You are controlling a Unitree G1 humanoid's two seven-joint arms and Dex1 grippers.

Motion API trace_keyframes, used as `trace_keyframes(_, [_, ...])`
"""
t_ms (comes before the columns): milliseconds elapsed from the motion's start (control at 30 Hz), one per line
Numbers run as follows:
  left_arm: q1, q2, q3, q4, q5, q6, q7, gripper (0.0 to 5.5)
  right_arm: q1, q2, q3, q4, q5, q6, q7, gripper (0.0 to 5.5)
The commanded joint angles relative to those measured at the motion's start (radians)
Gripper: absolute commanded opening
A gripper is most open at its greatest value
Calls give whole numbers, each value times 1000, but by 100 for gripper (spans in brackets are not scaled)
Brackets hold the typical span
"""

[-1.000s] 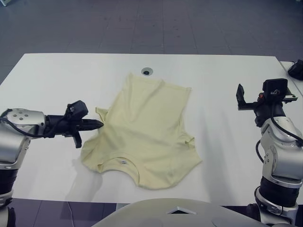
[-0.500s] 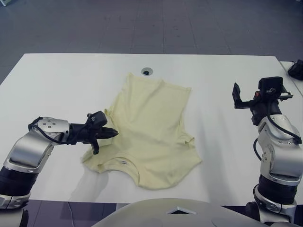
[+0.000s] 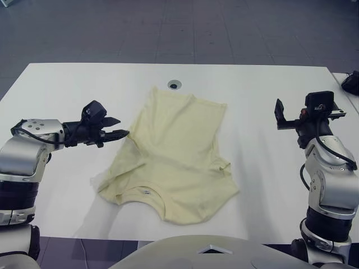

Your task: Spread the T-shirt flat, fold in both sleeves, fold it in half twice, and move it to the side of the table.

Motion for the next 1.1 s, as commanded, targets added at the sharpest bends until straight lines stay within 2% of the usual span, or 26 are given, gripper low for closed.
trace_keyframes(33, [-8, -35, -54, 33, 23, -9, -11, 364, -20, -17, 3, 7, 6, 6, 13, 540])
trace_keyframes(300, [-27, -114, -77, 144, 42, -17, 15, 502, -26, -19, 2, -11, 23, 26, 36, 540])
trace_keyframes(400, [-62, -172, -38, 162, 13, 0, 53, 539, -5, 21, -39, -82, 137, 120, 96, 540])
trace_keyframes(567, [-88, -214, 85, 55, -113, 100, 98, 539, 149, 89, -211, -284, 393, 496, 226, 540])
trace_keyframes(667, [20, -209, 290, -136, -234, 202, 191, 539, 192, 79, -317, -322, 511, 750, 307, 540])
trace_keyframes(733, [76, -217, 381, -222, -269, 247, 263, 539, 264, 29, -319, -308, 608, 775, 334, 540])
trace_keyframes(833, [130, -235, 438, -316, -298, 294, 354, 539, 342, -9, -294, -277, 754, 775, 308, 540])
trace_keyframes(1100, [123, -244, 409, -389, -337, 340, 451, 539, 414, -14, -266, -235, 1027, 775, 86, 540])
